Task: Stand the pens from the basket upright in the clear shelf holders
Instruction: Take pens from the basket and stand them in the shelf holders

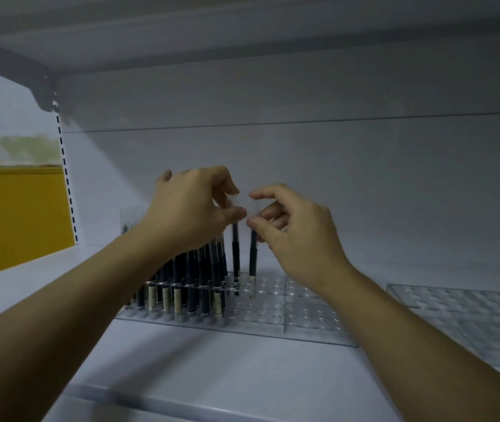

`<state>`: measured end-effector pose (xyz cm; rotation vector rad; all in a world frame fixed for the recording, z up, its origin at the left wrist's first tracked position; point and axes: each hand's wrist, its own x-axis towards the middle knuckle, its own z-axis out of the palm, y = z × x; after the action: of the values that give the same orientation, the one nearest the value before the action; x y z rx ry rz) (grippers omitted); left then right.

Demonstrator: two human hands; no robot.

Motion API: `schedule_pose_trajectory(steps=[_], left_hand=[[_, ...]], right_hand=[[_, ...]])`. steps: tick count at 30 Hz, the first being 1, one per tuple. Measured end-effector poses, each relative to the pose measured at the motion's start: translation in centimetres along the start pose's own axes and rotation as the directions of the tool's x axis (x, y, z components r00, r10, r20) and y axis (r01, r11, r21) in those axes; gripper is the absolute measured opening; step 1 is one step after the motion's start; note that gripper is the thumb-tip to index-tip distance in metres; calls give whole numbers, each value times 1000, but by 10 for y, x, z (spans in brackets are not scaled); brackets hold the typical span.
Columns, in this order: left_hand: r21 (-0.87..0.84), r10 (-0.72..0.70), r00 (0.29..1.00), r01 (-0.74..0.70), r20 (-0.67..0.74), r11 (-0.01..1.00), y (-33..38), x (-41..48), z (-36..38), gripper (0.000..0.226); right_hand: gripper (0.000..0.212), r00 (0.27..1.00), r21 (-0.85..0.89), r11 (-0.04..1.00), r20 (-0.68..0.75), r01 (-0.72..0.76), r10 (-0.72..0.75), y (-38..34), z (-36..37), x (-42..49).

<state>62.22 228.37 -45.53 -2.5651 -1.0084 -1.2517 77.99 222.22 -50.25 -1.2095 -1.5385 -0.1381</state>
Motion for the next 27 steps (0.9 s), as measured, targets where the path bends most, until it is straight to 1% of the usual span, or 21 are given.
schedule_pose_trajectory(steps=[3,6,8,11,13,15,19,23,25,27], left_hand=[[-32,5,999,-3,41,999,2,3,-2,19],[-93,17,999,-14,41,996,0,4,-4,16],[-121,11,998,-3,67,993,-2,4,-4,11],[-125,-7,992,23,128,992,-5,1,-4,6],[-106,-9,992,23,128,994,-7,-2,-5,3],[-39,-8,993,12,121,999,-6,-4,-7,11],[152,34,993,-51,112,987,0,-11,-11,35],[215,85,993,-100,78,971,4,-24,-15,47],[249,116,989,-134,87,959,7,-32,-17,54],[278,142,985,-165,102,946,10,-42,-21,58]], right_hand=[[26,999,-21,1000,32,-14,15,1,0,-2],[23,1000,-46,999,28,-4,6,2,-1,-3],[22,1000,-65,998,19,3,-2,2,-2,-3],[27,999,-100,995,35,22,-19,2,-3,-5],[33,998,-117,992,43,43,-38,1,-3,-6],[39,998,-131,989,41,62,-57,1,-3,-7],[44,997,-177,983,58,51,-42,4,-5,-8],[61,987,-223,975,159,-2,39,6,-5,-12],[71,976,-244,970,208,-16,68,4,-7,-15],[76,969,-283,959,228,-31,99,0,-11,-16]])
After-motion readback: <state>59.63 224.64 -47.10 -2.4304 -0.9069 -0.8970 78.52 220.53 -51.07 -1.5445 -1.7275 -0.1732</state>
